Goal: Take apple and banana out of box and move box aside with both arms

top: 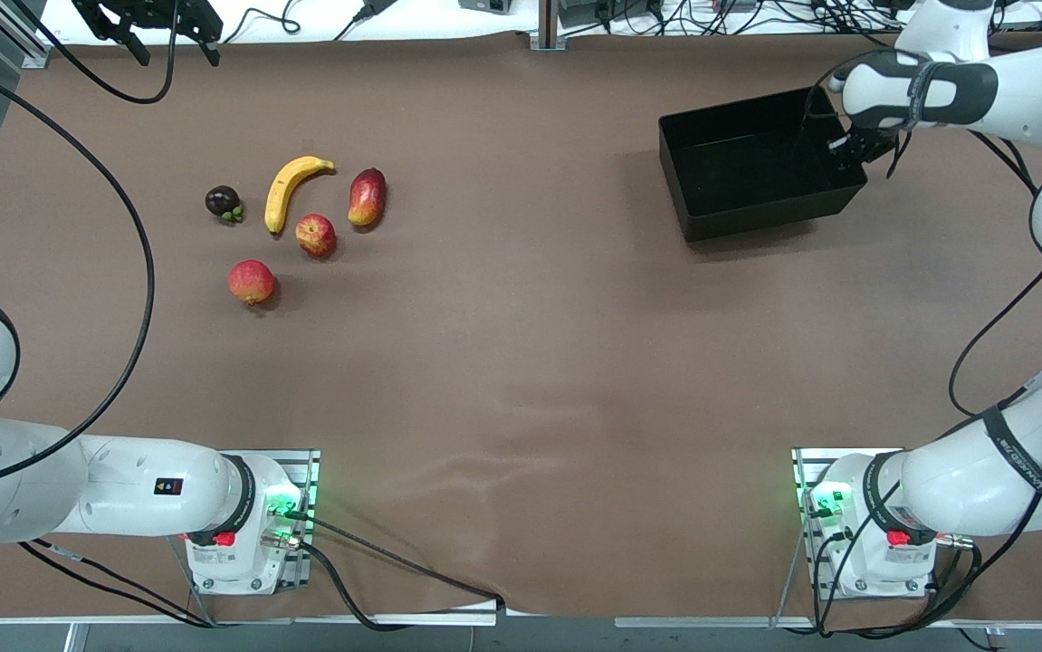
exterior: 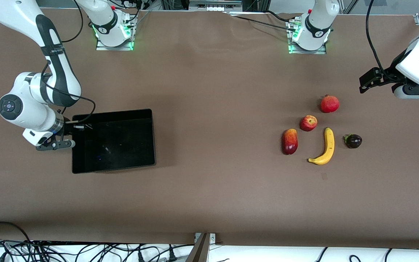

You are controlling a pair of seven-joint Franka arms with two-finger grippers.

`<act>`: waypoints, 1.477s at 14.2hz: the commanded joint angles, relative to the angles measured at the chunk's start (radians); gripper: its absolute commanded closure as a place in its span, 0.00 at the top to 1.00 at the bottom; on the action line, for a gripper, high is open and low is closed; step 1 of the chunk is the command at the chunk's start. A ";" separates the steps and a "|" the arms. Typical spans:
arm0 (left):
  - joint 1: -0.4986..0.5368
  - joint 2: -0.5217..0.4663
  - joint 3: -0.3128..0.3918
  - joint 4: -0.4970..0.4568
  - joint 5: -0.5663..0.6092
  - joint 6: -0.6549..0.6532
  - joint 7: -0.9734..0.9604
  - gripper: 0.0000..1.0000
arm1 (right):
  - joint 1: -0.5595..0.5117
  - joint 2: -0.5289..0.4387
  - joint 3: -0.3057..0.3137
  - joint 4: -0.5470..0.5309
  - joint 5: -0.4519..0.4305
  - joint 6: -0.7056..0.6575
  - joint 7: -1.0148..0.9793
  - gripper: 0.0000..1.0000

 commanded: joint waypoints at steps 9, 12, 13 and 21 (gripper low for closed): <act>-0.011 0.008 0.001 0.036 -0.015 -0.036 -0.011 1.00 | 0.000 -0.109 -0.012 -0.156 0.066 0.139 0.009 1.00; -0.011 0.008 0.001 0.036 -0.015 -0.036 -0.009 1.00 | 0.009 -0.161 -0.004 0.038 0.061 -0.132 0.009 1.00; -0.011 0.008 0.003 0.036 -0.015 -0.038 -0.009 1.00 | 0.011 -0.166 0.008 0.121 0.063 -0.245 0.012 1.00; -0.011 0.008 0.001 0.036 -0.015 -0.043 -0.009 1.00 | 0.018 -0.249 0.022 0.477 0.027 -0.692 0.064 1.00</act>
